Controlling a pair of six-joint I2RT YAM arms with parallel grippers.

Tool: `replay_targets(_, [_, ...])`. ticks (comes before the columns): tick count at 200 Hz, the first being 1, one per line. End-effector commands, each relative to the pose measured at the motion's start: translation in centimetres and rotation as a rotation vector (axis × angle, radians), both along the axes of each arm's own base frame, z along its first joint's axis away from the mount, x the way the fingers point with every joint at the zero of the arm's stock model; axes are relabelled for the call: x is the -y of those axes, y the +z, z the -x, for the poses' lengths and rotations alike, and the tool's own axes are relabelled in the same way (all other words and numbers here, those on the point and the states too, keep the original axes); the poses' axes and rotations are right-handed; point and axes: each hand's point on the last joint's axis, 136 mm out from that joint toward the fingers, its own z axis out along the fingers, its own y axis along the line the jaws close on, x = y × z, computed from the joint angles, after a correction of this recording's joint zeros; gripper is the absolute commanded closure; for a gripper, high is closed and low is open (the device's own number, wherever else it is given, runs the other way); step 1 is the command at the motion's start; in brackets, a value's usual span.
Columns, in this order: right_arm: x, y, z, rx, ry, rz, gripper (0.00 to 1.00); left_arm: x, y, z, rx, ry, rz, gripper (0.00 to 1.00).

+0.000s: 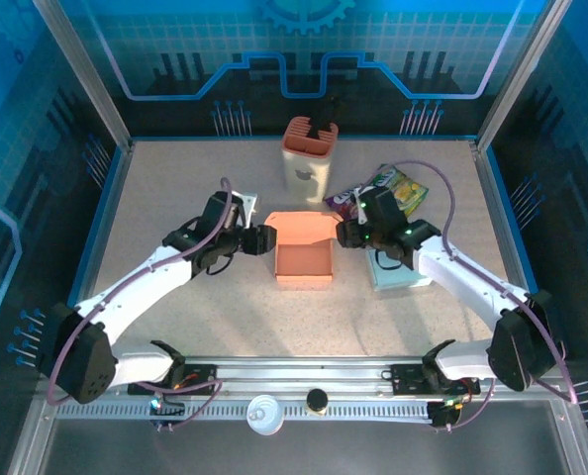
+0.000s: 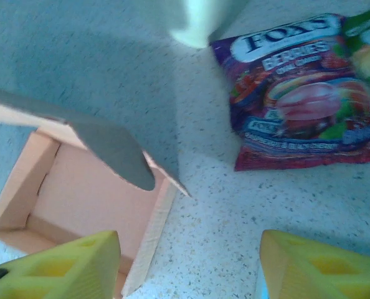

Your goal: Fold the paper box

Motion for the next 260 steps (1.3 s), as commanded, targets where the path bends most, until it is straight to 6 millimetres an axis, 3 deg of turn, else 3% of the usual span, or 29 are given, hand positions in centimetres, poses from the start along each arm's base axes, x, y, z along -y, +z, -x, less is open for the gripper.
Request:
replay_targets(1, [-3.0,0.1,0.4,-0.026,0.229,-0.028,0.39,-0.6,0.1,-1.3,0.023,-0.031,-0.077,0.39])
replay_targets(36, [-2.6,-1.1,-1.0,-0.034,0.208,-0.003,0.4,-0.2,-0.7,-2.4,0.022,-0.07,-0.101,0.38])
replay_targets(83, [-2.7,-2.2,-2.2,-0.046,0.205,0.018,0.5,0.4,-1.8,-3.4,0.01,-0.086,-0.106,0.43])
replay_targets(172, [-2.9,-2.9,-3.0,-0.049,0.186,0.022,0.72,0.9,-2.2,-4.4,0.008,-0.071,-0.092,0.66])
replay_targets(215, [-2.7,-3.0,-3.0,-0.047,0.175,0.025,0.81,1.3,-2.1,-4.5,0.004,-0.077,-0.076,0.82])
replay_targets(233, [-2.5,-3.1,-3.1,-0.048,0.167,0.035,0.82,1.1,-1.9,-4.5,0.007,-0.068,-0.083,0.81])
replay_targets(260, [-2.4,-3.1,-3.1,-0.045,0.167,0.042,0.83,-0.7,-0.8,-3.5,0.039,-0.021,-0.125,0.63])
